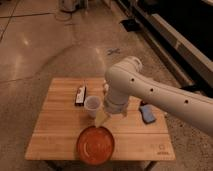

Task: Push the ceramic bowl across the table

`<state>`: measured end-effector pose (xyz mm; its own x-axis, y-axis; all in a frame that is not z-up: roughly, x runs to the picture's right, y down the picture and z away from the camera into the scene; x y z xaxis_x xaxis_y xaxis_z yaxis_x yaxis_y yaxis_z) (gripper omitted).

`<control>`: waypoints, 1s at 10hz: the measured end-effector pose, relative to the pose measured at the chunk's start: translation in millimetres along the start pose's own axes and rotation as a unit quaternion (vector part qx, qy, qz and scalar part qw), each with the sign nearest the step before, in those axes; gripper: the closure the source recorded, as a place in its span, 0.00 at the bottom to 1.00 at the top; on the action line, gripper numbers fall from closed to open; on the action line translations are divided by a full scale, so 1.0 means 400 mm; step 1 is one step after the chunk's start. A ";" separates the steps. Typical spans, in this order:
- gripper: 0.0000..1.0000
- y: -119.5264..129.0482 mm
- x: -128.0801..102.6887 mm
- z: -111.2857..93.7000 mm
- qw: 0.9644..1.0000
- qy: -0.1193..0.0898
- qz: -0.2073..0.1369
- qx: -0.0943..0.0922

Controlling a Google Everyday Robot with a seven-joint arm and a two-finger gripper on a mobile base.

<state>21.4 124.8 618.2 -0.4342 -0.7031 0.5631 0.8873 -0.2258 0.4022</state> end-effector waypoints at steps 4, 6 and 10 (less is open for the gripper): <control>0.20 0.000 0.000 0.000 1.000 0.000 0.000 0.000; 0.20 0.000 0.000 0.000 1.000 0.000 0.000 0.000; 0.20 0.043 -0.026 0.127 1.000 -0.020 0.012 -0.018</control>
<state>33.2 162.5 655.8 -0.4175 -0.6818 0.6007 0.9024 -0.2334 0.3623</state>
